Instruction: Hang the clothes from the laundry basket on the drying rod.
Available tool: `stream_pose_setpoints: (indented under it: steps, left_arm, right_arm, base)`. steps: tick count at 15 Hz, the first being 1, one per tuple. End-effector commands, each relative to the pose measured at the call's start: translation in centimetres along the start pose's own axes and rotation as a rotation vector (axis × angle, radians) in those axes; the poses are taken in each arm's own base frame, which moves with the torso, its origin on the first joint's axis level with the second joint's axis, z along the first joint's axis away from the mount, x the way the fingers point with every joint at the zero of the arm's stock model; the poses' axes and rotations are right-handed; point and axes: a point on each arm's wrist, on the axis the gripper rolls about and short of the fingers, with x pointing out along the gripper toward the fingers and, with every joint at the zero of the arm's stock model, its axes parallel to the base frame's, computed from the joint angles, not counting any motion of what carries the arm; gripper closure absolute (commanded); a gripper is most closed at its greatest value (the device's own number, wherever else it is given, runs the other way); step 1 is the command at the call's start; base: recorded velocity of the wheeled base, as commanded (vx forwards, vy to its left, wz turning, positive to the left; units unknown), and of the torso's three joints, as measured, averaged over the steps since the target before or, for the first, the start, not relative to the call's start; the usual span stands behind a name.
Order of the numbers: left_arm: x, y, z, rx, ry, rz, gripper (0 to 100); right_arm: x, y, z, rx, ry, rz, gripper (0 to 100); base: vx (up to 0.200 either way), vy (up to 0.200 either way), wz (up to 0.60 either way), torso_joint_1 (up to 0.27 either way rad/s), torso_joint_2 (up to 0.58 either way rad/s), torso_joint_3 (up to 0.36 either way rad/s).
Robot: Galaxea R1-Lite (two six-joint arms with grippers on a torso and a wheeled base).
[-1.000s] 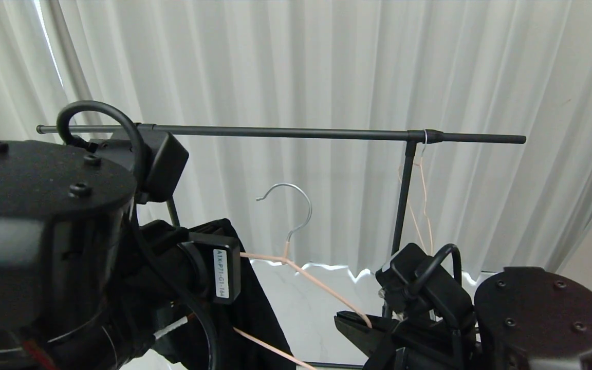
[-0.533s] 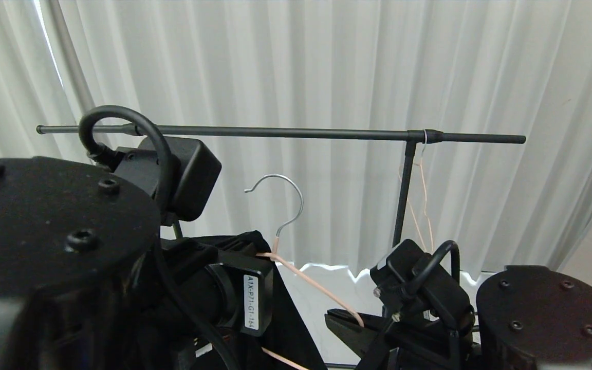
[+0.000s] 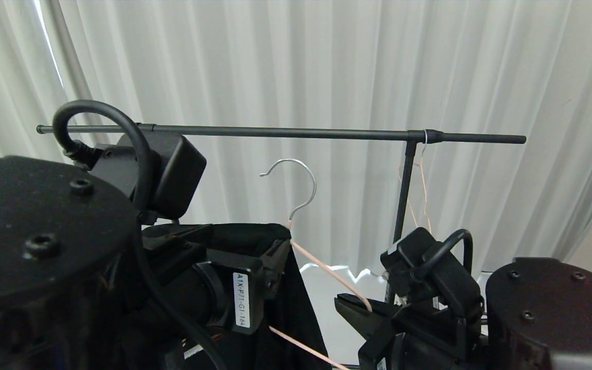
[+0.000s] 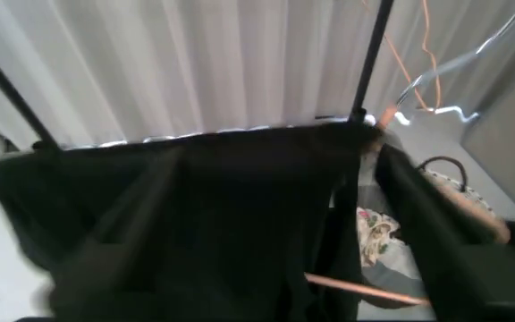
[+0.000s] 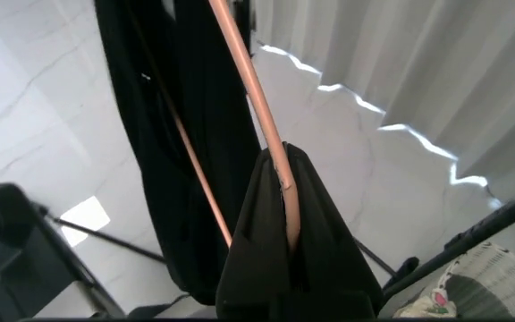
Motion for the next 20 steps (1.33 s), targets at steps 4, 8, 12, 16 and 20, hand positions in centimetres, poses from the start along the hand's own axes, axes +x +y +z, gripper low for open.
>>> stream_pose_setpoints:
  steps: [4,8,12,16,20]
  left_arm:
    - [-1.8,-0.4,-0.4,0.012,-0.018,-0.066,0]
    - [-2.5,0.7,-2.1,0.049,0.006,-0.068,0]
    - [-3.9,2.7,-3.5,0.05,0.003,-0.083,0]
    - [-6.3,6.0,-4.4,0.163,-0.041,-0.162,0]
    - [-7.6,9.4,-6.2,0.372,-0.073,-0.456,0]
  right_arm:
    - [-0.9,-1.3,1.4,0.018,-0.063,-0.046,100]
    - [-0.9,-2.5,2.2,0.025,-0.114,-0.085,100]
    - [-1.6,-3.2,1.8,0.016,-0.128,-0.098,100]
    - [-3.8,-4.0,0.8,-0.027,-0.134,-0.096,100]
    - [-6.9,-4.1,-0.8,-0.085,-0.131,-0.042,100]
  base:
    - [0.0,0.0,0.0,0.0,0.0,0.0]
    - [0.0,0.0,0.0,0.0,0.0,0.0]
    - [0.0,0.0,0.0,0.0,0.0,0.0]
    - [0.0,0.0,0.0,0.0,0.0,0.0]
    - [0.0,0.0,0.0,0.0,0.0,0.0]
